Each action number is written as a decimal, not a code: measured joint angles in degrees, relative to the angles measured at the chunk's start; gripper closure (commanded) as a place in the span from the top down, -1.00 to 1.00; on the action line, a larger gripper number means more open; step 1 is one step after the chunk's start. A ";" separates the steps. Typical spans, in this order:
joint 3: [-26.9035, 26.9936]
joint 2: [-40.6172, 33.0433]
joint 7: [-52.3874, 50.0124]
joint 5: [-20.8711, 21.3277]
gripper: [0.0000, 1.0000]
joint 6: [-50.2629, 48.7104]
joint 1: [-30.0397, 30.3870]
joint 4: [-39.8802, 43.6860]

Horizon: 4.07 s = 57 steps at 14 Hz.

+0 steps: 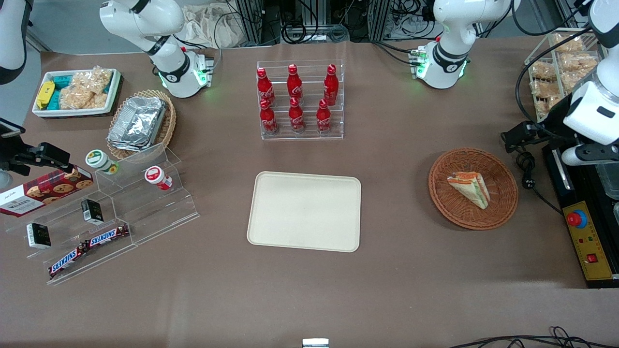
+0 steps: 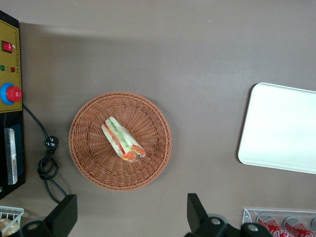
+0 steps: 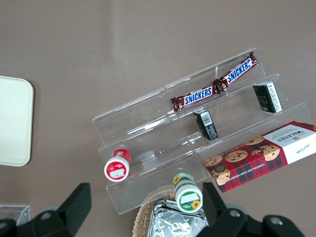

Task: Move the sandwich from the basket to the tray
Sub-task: 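Move the left gripper over the sandwich in the wicker basket, then lower the left gripper onto the wrapped sandwich and close on it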

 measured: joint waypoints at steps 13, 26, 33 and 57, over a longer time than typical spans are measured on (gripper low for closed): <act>0.16 1.00 -13.62 -0.07 0.99 -0.36 0.16 -8.74; 3.83 2.53 -28.80 0.00 0.99 32.51 0.62 -39.55; 6.88 7.56 -29.48 0.04 0.99 45.22 0.65 -44.77; 6.61 10.19 -39.30 0.00 0.99 50.40 0.53 -43.76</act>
